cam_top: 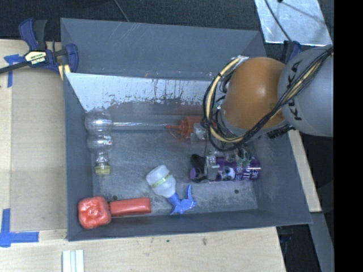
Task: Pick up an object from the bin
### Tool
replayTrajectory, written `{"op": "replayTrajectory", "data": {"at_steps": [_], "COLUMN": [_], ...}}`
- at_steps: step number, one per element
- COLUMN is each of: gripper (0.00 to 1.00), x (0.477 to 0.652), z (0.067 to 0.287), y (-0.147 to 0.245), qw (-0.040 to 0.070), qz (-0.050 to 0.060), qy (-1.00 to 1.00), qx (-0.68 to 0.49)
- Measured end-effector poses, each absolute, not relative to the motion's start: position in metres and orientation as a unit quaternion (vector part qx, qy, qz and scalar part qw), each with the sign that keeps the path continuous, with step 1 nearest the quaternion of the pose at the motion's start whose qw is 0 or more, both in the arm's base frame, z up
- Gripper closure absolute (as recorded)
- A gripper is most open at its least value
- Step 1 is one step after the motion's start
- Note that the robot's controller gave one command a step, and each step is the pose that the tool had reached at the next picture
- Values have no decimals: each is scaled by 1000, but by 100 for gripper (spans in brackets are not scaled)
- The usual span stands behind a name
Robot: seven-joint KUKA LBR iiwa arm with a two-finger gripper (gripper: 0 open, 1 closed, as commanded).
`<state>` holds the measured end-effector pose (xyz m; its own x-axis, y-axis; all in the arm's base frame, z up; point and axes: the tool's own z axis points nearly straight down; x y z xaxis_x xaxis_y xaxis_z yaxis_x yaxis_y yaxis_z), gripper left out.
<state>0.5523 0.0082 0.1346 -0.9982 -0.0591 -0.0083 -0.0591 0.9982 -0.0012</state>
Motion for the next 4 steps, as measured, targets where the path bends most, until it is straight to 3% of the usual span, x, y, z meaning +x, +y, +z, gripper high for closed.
{"op": "replayTrajectory", "data": {"at_steps": [1, 2, 3, 4], "gripper": [100, 0, 0, 0], "x": [573, 574, 574, 604], "z": [128, 128, 128, 102], "y": [-22, -23, -23, -51], "qw": [1, 1, 1, -2], "qz": [1, 0, 0, 2], "qy": [998, 998, 998, 998], "qx": [-70, -69, -69, -57]}}
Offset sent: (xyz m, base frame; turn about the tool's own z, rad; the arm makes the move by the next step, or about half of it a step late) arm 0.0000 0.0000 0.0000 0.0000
